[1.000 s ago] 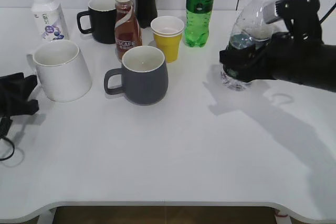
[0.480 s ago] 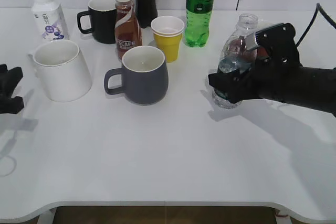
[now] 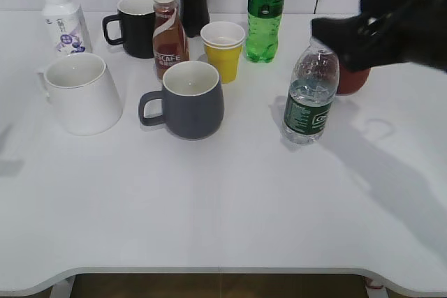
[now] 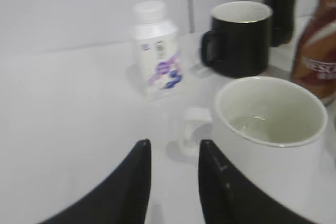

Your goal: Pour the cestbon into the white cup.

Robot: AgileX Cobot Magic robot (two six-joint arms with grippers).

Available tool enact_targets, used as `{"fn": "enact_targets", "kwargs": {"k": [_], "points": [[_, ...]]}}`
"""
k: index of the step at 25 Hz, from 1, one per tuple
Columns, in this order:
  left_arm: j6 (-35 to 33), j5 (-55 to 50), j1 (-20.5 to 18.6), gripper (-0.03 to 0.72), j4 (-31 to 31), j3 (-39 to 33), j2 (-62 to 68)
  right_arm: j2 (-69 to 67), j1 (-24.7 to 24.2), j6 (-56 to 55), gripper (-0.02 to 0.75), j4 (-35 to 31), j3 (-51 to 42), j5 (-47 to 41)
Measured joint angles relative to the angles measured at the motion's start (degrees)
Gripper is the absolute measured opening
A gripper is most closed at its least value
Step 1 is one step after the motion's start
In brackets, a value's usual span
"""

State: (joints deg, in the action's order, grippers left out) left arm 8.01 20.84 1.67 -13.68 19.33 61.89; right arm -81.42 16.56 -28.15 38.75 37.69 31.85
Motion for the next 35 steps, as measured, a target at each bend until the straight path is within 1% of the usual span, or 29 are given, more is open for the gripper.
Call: {"fn": "enact_targets", "kwargs": {"k": [2,3,5,8,9,10,12,14,15,16,17,18,19,20,22,25,28,30,32,35], "points": [[0.86,-15.39,1.67,0.269,0.13,3.80,-7.92,5.39,0.41,-3.94,0.662,4.49,0.12,-5.57],[1.14,-22.79,2.56,0.298,0.79,5.84,-12.13,8.34,0.98,-7.33,0.662,7.99,0.12,-8.26],[1.33,-34.38,4.80,0.383,1.85,9.21,-20.48,13.90,2.60,-15.41,0.662,15.14,0.04,-14.85],[1.52,-45.67,7.31,0.522,3.52,12.55,-29.30,23.41,6.35,-27.87,0.661,25.86,-1.49,-21.79],[1.52,-49.83,7.63,0.554,4.44,13.10,-32.07,27.10,8.04,-31.12,0.659,28.04,-2.45,-23.79],[1.52,-54.13,7.72,0.572,5.16,13.49,-34.75,30.89,9.85,-33.19,0.658,29.75,-3.66,-25.50],[1.54,-62.40,7.77,0.579,5.77,13.62,-39.54,38.96,13.20,-34.68,0.650,30.52,-6.30,-31.26],[1.54,-69.17,7.77,0.578,5.91,13.62,-44.62,45.62,16.48,-31.02,0.632,27.10,-9.29,-39.30],[1.54,-72.05,7.77,0.578,6.07,13.62,-46.68,47.85,17.60,-25.59,0.623,22.13,-10.21,-45.11],[1.54,-74.00,7.77,0.578,6.26,13.62,-49.13,49.90,18.70,-16.45,0.612,16.57,-10.71,-51.77],[1.54,-75.85,7.77,0.578,6.49,13.62,-51.39,51.25,19.36,-6.31,0.605,9.12,-10.77,-57.42],[1.36,-77.28,7.77,0.578,6.82,13.62,-53.41,52.05,19.62,1.18,0.601,1.80,-10.77,-63.96],[1.23,-78.67,7.77,0.578,7.08,13.64,-54.82,52.47,19.70,7.70,0.597,-3.65,-10.61,-70.01],[1.10,-80.00,7.77,0.578,7.35,13.64,-56.22,52.82,19.82,11.80,0.596,-9.07,-10.15,-74.49],[1.05,-82.54,7.77,0.578,7.65,13.64,-58.17,53.95,19.88,15.49,0.596,-17.31,-8.24,-82.12],[0.53,-84.22,7.77,0.578,7.69,13.64,-59.85,56.85,19.88,17.24,0.595,-24.83,-5.81,-89.72],[-1.71,-84.71,7.77,0.578,8.94,12.78,-60.02,60.88,19.88,18.84,0.594,-30.59,-6.59,-95.76],[-3.13,-83.24,7.77,0.578,10.57,11.56,-60.21,64.49,19.88,19.73,0.593,-32.62,-6.92,-95.85],[-4.01,-82.48,7.77,0.578,11.63,10.94,-60.27,68.52,19.88,19.86,0.593,-33.09,-7.97,-93.52],[-4.32,-82.06,7.77,0.576,12.06,10.82,-60.32,72.19,19.88,20.04,0.593,-33.14,-8.69,-92.59]]}}
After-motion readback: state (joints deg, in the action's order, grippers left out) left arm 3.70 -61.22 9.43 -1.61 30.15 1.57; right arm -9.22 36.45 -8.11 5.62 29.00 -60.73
